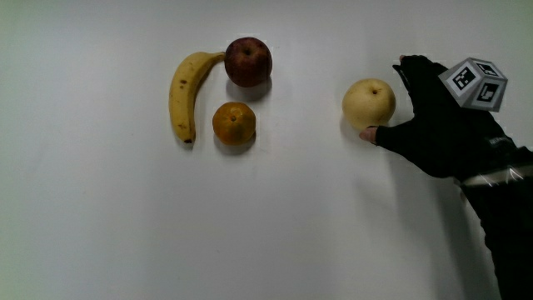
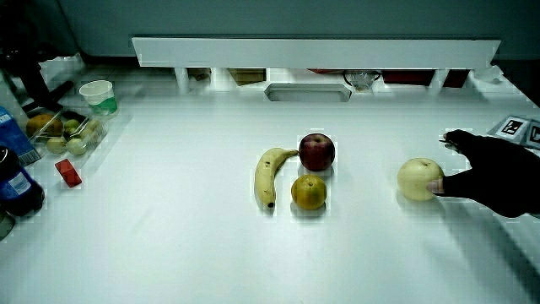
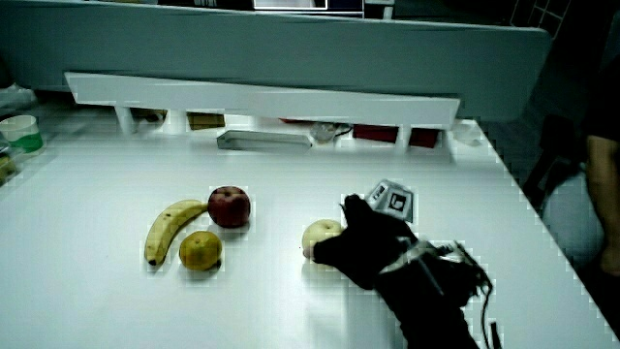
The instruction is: Place pear no leg
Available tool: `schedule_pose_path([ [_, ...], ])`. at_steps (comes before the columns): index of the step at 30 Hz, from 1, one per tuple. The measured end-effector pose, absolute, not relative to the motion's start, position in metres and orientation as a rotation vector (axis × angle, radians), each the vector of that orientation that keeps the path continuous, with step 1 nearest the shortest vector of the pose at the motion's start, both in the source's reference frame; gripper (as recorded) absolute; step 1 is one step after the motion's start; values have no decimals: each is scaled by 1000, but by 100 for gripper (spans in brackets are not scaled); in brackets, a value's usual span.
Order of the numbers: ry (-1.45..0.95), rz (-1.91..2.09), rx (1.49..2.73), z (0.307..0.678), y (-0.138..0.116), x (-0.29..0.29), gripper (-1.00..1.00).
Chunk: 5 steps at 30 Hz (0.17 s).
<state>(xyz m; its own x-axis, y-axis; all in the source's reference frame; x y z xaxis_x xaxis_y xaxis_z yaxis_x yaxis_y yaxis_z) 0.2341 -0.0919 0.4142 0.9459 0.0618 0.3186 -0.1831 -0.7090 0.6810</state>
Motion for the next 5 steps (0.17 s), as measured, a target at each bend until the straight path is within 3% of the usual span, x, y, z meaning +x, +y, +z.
schedule_pose_path([
  [4, -99, 255, 2353, 390, -77, 228, -100],
  [5, -134, 200, 2351, 362, -70, 212, -100],
])
